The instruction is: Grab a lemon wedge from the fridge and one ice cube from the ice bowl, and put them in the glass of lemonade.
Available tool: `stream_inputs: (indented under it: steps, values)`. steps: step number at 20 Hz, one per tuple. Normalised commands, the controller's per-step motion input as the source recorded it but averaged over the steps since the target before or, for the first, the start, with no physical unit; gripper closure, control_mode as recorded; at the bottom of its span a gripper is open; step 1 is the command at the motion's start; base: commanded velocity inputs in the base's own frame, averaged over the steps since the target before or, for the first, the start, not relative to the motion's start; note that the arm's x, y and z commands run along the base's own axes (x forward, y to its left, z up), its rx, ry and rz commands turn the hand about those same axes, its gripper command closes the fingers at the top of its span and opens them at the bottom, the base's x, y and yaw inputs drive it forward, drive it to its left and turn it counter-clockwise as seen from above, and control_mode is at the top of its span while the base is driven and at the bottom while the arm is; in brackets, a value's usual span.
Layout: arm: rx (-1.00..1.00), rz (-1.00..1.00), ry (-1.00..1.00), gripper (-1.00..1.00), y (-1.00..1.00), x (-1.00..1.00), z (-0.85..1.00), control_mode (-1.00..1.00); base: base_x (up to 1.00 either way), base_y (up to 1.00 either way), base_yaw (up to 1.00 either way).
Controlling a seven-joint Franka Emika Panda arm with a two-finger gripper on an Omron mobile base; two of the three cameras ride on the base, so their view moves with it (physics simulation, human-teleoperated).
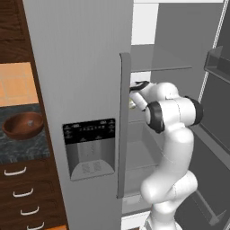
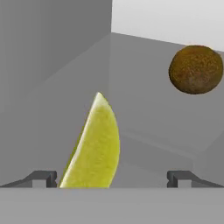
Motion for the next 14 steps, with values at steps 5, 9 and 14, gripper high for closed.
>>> stream_inputs:
  steps: [5,9,14]
  values:
    - [0.00,0.00,0.02,-1.00,0.00,0.26,-0.31,-1.00,0.00,0.00,0.00]
    - [0.00,0.00,0.01,1.00,-0.10,0.15,-0.23,-1.00,0.00,0.00,0.00]
    - [-0.01,0.01,0.03,1.00,0.00,0.21,-0.30,-1.00,0.00,0.00,0.00]
